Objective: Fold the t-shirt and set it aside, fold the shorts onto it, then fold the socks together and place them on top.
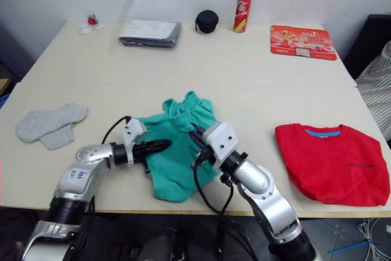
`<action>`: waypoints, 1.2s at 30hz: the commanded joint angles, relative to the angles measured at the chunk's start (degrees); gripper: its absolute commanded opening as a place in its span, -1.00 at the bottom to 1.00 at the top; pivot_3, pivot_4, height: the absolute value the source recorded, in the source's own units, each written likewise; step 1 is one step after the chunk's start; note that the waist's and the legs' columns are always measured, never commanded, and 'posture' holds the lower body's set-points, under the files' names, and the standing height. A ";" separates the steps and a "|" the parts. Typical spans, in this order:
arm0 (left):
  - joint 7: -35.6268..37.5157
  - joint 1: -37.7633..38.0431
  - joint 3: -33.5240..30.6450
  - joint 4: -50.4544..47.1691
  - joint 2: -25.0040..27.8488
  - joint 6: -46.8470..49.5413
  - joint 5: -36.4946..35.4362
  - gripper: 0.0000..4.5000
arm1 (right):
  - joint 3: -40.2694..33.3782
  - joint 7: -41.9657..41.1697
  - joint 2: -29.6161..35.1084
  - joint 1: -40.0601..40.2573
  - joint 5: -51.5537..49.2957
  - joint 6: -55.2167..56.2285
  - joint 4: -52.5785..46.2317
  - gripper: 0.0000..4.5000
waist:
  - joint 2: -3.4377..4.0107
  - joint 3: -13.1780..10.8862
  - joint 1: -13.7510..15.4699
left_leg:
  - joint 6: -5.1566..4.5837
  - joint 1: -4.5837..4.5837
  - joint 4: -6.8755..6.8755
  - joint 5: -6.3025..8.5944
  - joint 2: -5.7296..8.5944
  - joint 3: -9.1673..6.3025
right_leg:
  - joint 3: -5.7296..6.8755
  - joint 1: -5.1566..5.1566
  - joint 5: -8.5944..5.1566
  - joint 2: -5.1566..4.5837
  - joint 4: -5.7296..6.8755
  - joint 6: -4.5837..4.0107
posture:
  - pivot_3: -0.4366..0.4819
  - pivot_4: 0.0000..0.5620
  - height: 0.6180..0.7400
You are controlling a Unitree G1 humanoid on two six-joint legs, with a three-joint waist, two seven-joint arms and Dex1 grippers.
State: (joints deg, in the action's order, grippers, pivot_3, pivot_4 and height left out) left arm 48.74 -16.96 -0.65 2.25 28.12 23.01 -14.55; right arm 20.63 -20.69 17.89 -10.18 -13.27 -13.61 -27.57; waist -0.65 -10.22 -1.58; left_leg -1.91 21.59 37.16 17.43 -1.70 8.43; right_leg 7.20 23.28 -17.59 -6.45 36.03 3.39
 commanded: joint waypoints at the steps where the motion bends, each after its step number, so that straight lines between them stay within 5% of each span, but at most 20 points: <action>1: -1.47 2.51 -2.23 -2.55 1.43 3.04 -1.57 -1.00 | 3.37 -3.45 -1.94 -1.37 0.30 -0.26 1.62 -0.99 | -0.01 0.00 0.01 | 0.00 0.00 0.01 0.00 0.00 0.00 | 0.00 0.00 0.01 0.00 0.00 -0.01 | -0.05 -0.47 1.00; 11: -3.83 3.17 -3.76 -2.79 1.25 2.97 -3.37 -1.00 | 7.48 -11.12 -8.40 -5.04 2.39 4.17 17.18 -0.99 | -0.01 0.00 -0.14 | 0.08 -0.02 -0.05 -0.02 0.00 -0.01 | 0.00 0.05 0.01 -0.01 0.05 -0.08 | -0.05 -0.47 1.00; 14: -4.04 3.17 -5.47 -2.03 1.94 2.35 -4.06 -1.00 | 5.42 -17.89 -8.30 -6.53 -5.59 -2.85 15.48 -0.69 | -0.01 -0.01 -0.14 | 0.07 -0.01 -0.04 -0.02 0.00 0.00 | 0.00 0.05 0.01 -0.01 0.05 -0.08 | -0.05 -0.47 1.00; 21: 0.92 4.06 -12.24 1.19 6.18 0.07 -8.13 -1.00 | -3.33 -31.00 -2.37 -8.62 -24.94 -16.39 8.62 0.38 | -0.01 -0.03 -0.10 | 0.05 0.00 -0.06 0.01 -0.03 -0.03 | 0.02 0.08 0.01 -0.01 0.04 -0.13 | -0.05 -0.47 1.00; 26: 12.02 4.97 -17.46 3.79 14.38 0.66 -13.67 -1.00 | -11.90 -38.22 7.60 -8.71 -32.54 -20.71 7.80 0.38 | -0.13 -0.10 0.02 | -0.12 0.08 -0.01 0.24 0.00 -0.03 | 0.03 0.08 0.01 -0.07 -0.14 -0.14 | -0.05 -0.47 1.00; 28: 14.85 4.20 -19.01 3.20 16.98 3.44 -16.76 -1.00 | -12.91 -37.23 8.02 -9.83 -28.70 -17.68 11.34 0.21 | -0.13 -0.10 0.00 | -0.08 0.11 -0.03 0.27 0.01 -0.03 | 0.03 0.11 0.01 -0.08 -0.18 -0.14 | -0.05 -0.47 1.00; 32: 17.05 -0.73 -15.84 -3.28 17.79 9.98 -22.03 -1.00 | -8.91 -35.73 7.08 -13.57 -12.97 -3.78 22.68 -0.34 | -0.12 -0.14 0.07 | 0.07 0.15 -0.03 0.29 0.02 -0.01 | 0.04 0.18 -0.01 -0.08 -0.15 -0.16 | -0.05 -0.47 1.00; 36: 12.70 -9.85 -5.41 -5.49 9.53 9.03 -18.05 -1.00 | -3.93 -33.39 4.20 -17.33 -0.26 8.97 35.73 -0.96 | -0.12 -0.15 0.30 | 0.04 0.21 0.04 0.16 0.09 0.03 | 0.06 0.18 0.00 -0.08 -0.05 -0.14 | -0.05 -0.47 1.00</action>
State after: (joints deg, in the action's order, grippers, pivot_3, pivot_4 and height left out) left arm 63.16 -25.09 -9.83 -1.75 39.34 33.03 -34.08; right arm 15.05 -54.33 22.40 -26.75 -18.10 -10.21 5.23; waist -0.77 -10.37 -1.28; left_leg -1.91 21.82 37.23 17.56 -1.56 8.47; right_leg 7.26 23.45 -17.57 -6.53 36.02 3.28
